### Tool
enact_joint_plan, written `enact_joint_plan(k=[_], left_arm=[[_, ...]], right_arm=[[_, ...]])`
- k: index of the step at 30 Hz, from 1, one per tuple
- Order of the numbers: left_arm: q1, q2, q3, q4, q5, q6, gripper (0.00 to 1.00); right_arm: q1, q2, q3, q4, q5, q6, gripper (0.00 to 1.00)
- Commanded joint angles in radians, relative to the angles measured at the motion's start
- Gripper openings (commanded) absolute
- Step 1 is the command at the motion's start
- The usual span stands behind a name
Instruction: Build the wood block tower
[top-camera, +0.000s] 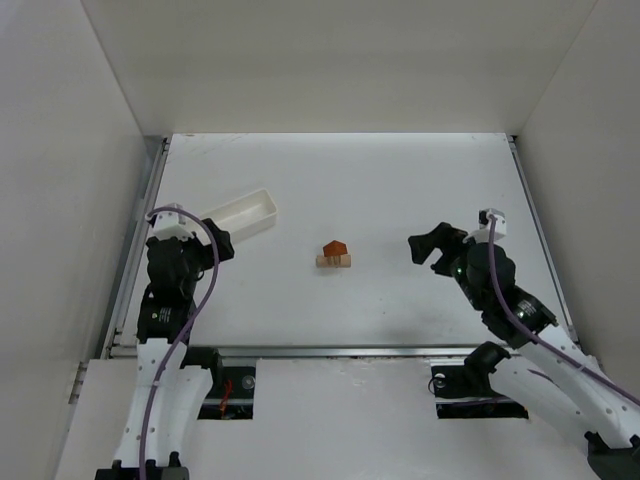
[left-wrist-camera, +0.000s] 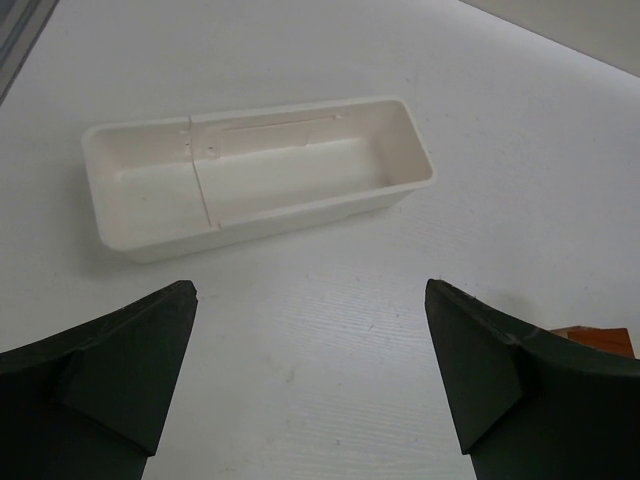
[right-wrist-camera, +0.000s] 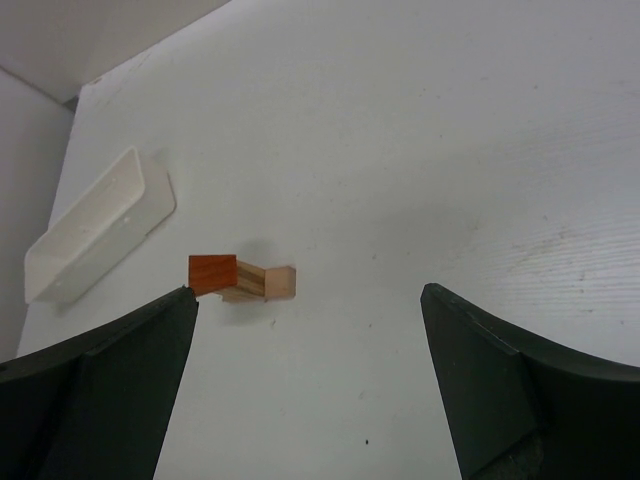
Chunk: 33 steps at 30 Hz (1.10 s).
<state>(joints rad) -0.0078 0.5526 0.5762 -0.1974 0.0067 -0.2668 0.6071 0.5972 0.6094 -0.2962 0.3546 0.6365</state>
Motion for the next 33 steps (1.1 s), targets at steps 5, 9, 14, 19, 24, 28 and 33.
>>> enact_joint_plan(k=[5,9,14,19,24,28,33], left_arm=[[0.023,-0.031,-0.027,0.067,0.004,-0.028,1.00],[0.023,-0.031,-0.027,0.067,0.015,-0.028,1.00],[0.023,-0.031,-0.027,0.067,0.033,-0.028,1.00],[0.023,-0.022,-0.027,0.067,0.044,-0.028,1.00],[0.023,-0.013,-0.027,0.067,0.062,-0.028,1.00],[0.023,-0.013,-0.027,0.076,0.062,-0.028,1.00],[0.023,-0.013,-0.027,0.076,0.072,-0.018,1.00]], right_arm=[[-0.001,0.072,0.182,-0.173,0.216,0.103,1.00],[-0.001,0.127,0.216,-0.219,0.230,0.123,1.00],[-0.001,0.150,0.227,-0.251,0.260,0.143,1.00],[-0.001,0.130,0.216,-0.251,0.270,0.143,1.00],[-0.001,0.110,0.205,-0.251,0.279,0.143,1.00],[-0.001,0.110,0.196,-0.251,0.279,0.143,1.00],[-0.001,0.110,0.196,-0.242,0.279,0.143,1.00]])
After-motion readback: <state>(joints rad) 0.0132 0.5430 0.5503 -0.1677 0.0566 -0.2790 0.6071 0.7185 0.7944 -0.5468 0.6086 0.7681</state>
